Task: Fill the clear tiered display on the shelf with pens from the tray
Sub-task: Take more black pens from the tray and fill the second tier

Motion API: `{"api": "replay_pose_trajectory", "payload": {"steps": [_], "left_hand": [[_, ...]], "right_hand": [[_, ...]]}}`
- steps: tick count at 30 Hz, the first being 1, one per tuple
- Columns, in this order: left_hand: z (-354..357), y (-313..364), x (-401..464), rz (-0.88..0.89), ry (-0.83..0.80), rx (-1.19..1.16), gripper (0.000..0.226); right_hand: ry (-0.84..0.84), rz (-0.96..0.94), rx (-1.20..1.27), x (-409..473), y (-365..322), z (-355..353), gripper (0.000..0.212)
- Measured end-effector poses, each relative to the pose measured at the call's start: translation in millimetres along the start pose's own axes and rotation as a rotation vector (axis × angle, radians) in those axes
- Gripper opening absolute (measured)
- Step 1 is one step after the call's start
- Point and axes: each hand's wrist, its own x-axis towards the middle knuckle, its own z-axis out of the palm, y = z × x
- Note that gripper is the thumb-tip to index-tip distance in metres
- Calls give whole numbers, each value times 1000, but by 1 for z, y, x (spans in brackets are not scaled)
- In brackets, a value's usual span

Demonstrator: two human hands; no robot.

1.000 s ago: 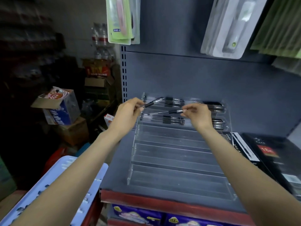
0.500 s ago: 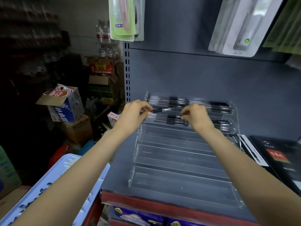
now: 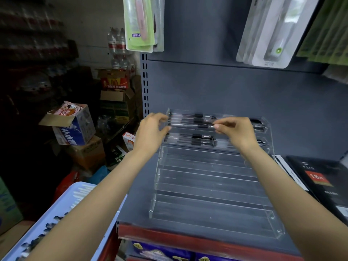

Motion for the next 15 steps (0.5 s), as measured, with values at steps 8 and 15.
{"api": "replay_pose_trajectory", "payload": {"steps": [8,15], "left_hand": [[6,-21,-6,-181,-71,-84,27],[6,-22,-4,-207,-56,-87,26]], "right_hand": [[-35,28,-221,2,14,11,12],[-145,-1,-420,17,14,21,6]]}}
